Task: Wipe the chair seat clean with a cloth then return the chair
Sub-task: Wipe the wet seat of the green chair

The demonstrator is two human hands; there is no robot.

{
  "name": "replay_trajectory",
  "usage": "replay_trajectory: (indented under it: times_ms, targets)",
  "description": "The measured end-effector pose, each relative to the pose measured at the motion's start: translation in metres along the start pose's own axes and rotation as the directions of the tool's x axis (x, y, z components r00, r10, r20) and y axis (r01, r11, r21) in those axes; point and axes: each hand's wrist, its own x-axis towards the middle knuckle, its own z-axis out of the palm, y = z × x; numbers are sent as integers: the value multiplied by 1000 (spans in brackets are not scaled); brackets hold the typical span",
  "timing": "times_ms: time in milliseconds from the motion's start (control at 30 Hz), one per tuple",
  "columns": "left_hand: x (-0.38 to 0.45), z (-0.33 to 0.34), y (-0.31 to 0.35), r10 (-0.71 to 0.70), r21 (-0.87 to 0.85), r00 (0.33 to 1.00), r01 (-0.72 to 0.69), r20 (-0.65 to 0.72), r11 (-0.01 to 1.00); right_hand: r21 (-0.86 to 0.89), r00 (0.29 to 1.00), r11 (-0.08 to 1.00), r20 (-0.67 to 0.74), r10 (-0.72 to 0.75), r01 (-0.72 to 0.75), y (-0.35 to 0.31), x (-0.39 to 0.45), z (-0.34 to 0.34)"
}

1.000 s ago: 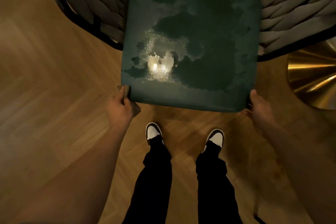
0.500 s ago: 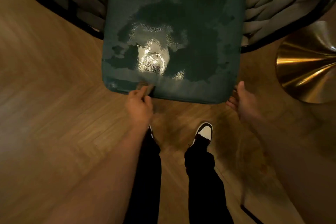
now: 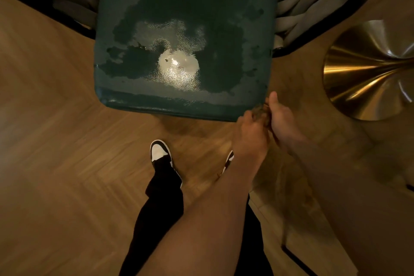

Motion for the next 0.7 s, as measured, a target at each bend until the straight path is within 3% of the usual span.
replay_trajectory:
  times_ms: [100, 267, 533, 700]
  targets:
    - [1, -6, 0, 50, 120, 998, -48, -21, 992, -64, 999, 997, 12, -30, 30, -1, 2, -3]
    - [12, -32, -19, 82, 107, 991, -71, -105, 992, -127, 998, 990, -8, -59, 57, -3, 5, -2]
    - [24, -93, -84, 23, 144, 980, 6, -199, 990, -370, 991, 924, -56, -122, 93, -22, 3, 18]
    - [21, -125, -127, -27, 151, 963, 71, -270, 986, -390, 986, 918, -114, -123, 69, -27, 4, 26]
